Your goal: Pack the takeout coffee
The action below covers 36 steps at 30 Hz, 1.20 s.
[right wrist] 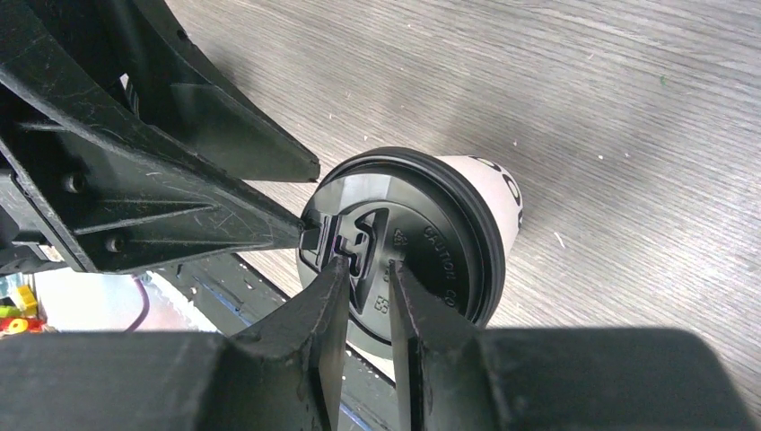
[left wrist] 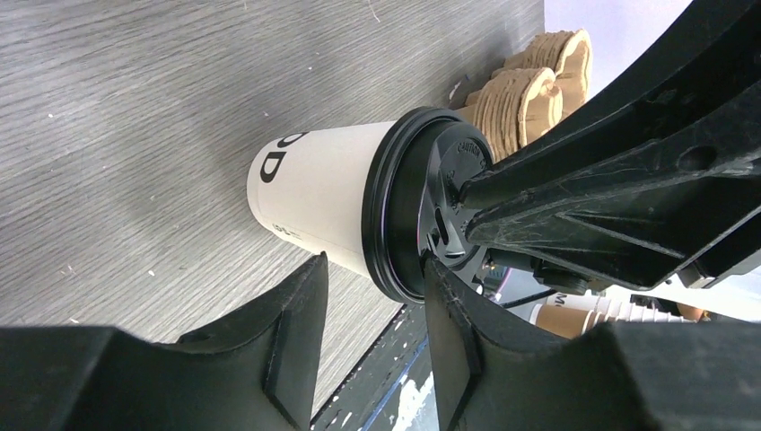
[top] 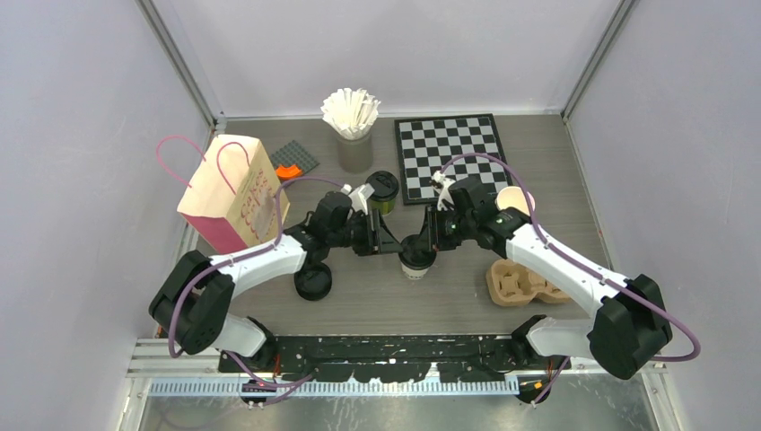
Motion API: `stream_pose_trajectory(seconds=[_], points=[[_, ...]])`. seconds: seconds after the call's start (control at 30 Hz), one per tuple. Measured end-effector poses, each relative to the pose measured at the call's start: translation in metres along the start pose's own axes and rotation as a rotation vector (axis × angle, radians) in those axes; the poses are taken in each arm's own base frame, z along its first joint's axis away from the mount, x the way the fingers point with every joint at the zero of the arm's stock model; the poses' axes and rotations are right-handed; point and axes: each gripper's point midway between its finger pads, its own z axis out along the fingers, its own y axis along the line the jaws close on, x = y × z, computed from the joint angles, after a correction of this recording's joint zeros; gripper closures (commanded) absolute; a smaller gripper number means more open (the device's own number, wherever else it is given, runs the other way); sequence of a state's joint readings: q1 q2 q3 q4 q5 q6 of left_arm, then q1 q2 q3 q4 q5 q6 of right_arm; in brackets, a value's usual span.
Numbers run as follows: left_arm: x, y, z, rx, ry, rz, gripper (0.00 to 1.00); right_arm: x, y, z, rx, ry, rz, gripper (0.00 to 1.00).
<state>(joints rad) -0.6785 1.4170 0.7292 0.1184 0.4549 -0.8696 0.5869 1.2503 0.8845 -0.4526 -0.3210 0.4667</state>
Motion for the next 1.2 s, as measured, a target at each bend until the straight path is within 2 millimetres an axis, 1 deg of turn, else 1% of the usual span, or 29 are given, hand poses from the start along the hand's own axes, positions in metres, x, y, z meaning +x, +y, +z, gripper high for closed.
stream_pose_trajectory(seconds=[0.17,0.23,0.33,0.4,0.47,0.5,0.53,0.57,0.6,0.67,0.73,0.8,0.83,0.9,1.03,1.1,1.2], points=[[0.0,-0.001,0.001,0.008,0.0,0.002,0.56,-0.001,0.0,0.001,-0.002,-0.007,-0.003,0.7],[0.0,-0.001,0.0,0.006,0.001,0.001,0.53,-0.001,0.0,0.001,-0.003,-0.007,-0.003,0.65],[-0.002,-0.002,-0.005,-0.028,0.006,0.015,0.43,-0.004,0.003,-0.004,0.001,-0.001,-0.014,0.53],[-0.008,-0.005,-0.012,-0.059,0.004,0.039,0.37,-0.009,0.006,-0.012,0.01,0.004,-0.027,0.44],[-0.018,-0.013,-0.022,-0.086,-0.015,0.071,0.31,-0.019,0.012,-0.021,0.019,-0.009,-0.047,0.37],[-0.026,-0.022,-0.032,-0.101,-0.039,0.096,0.27,-0.025,0.015,-0.027,0.022,-0.024,-0.058,0.34],[-0.033,-0.029,-0.04,-0.104,-0.061,0.117,0.08,-0.031,0.018,-0.033,0.026,-0.042,-0.07,0.28],[-0.039,-0.037,-0.051,-0.112,-0.087,0.142,0.01,-0.035,0.02,-0.039,0.031,-0.058,-0.079,0.18],[-0.045,-0.045,-0.063,-0.119,-0.114,0.167,0.01,-0.04,0.022,-0.048,0.043,-0.085,-0.09,0.13],[-0.052,-0.059,-0.088,-0.13,-0.162,0.205,0.0,-0.045,0.022,-0.064,0.066,-0.126,-0.095,0.12],[-0.054,-0.069,-0.114,-0.145,-0.203,0.229,0.0,-0.048,0.022,-0.08,0.092,-0.164,-0.101,0.11],[-0.052,-0.074,-0.141,-0.167,-0.241,0.25,0.0,-0.05,0.019,-0.095,0.123,-0.206,-0.103,0.11],[-0.05,-0.074,-0.151,-0.177,-0.254,0.253,0.0,-0.05,0.018,-0.099,0.134,-0.218,-0.103,0.11],[-0.043,-0.07,-0.17,-0.207,-0.275,0.256,0.0,-0.049,0.013,-0.108,0.163,-0.235,-0.1,0.11],[-0.029,-0.053,-0.205,-0.294,-0.312,0.258,0.0,-0.049,0.003,-0.12,0.229,-0.274,-0.081,0.1],[-0.022,-0.045,-0.221,-0.334,-0.329,0.255,0.0,-0.049,0.003,-0.123,0.23,-0.285,-0.07,0.1],[-0.012,-0.035,-0.237,-0.374,-0.34,0.25,0.0,-0.048,0.008,-0.124,0.196,-0.295,-0.072,0.1]])
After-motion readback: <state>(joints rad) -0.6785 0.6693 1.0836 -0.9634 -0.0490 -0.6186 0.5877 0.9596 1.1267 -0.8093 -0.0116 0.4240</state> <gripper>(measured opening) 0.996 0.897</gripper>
